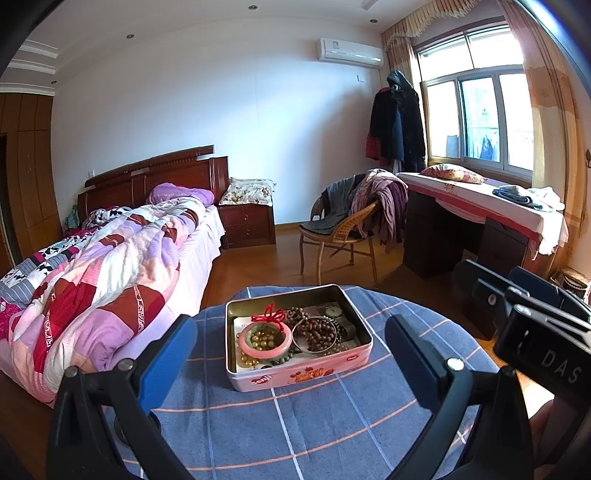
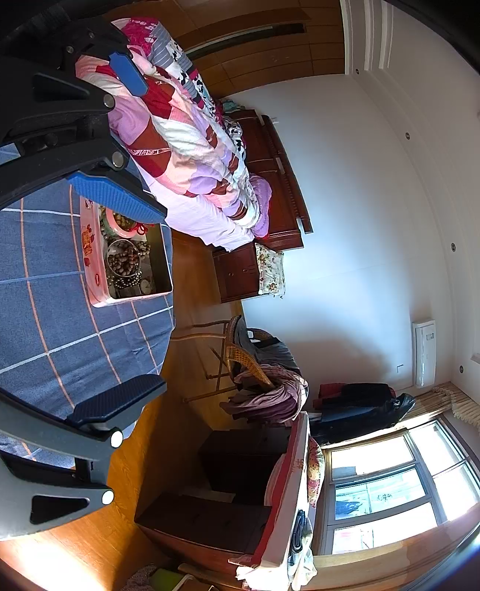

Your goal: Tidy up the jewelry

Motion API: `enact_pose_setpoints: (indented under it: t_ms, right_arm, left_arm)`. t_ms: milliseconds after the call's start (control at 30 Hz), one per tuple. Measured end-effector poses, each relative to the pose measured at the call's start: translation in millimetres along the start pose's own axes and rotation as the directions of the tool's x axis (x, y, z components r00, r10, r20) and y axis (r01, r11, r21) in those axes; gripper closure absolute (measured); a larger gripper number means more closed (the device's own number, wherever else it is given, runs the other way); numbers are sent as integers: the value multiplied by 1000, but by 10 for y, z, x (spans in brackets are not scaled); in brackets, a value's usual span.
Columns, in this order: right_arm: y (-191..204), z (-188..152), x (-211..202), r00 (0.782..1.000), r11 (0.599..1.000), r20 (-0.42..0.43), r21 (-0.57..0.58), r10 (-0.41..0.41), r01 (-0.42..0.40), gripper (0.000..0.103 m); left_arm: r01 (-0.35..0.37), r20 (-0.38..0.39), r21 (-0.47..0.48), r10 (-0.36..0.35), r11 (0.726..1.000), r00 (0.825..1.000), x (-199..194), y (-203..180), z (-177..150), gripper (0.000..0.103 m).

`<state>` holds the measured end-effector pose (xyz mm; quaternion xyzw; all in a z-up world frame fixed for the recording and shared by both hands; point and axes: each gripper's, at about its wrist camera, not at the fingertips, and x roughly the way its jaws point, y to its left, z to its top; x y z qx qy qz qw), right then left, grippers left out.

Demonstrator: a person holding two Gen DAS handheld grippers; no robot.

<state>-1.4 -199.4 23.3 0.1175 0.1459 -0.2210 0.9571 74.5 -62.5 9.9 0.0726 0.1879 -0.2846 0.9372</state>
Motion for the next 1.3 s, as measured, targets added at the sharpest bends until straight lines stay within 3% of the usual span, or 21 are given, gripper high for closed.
enact_pose_setpoints:
  t_ms: [367,567,733,933,1300]
  right_arm:
    - [-2,2,9,1000,1000,1,2,0,0,19]
    - [-5,7,17,1000,1000,0,2,-7,7,19]
    - [-25,10,41,1000,1000,-6,8,-17,17,19]
    - [-20,5,61,1000,1000,-11,14,-21,21,19]
    - [-46,-18,105,999,999,-33,20,-27,28,19]
  left_arm:
    - [-14,4,4,14,1000,1000,-10,-14,34,0]
    - [-30,-37,-3,30,1000,999,49,-1,40,0]
    - [-116,-15,-7,116,993,993,28,5,38,0]
    - [-165,-17,-18,165,986,986,37,34,29,0]
    - [-138,-44,-19,137,990,990,85,37,-6,0]
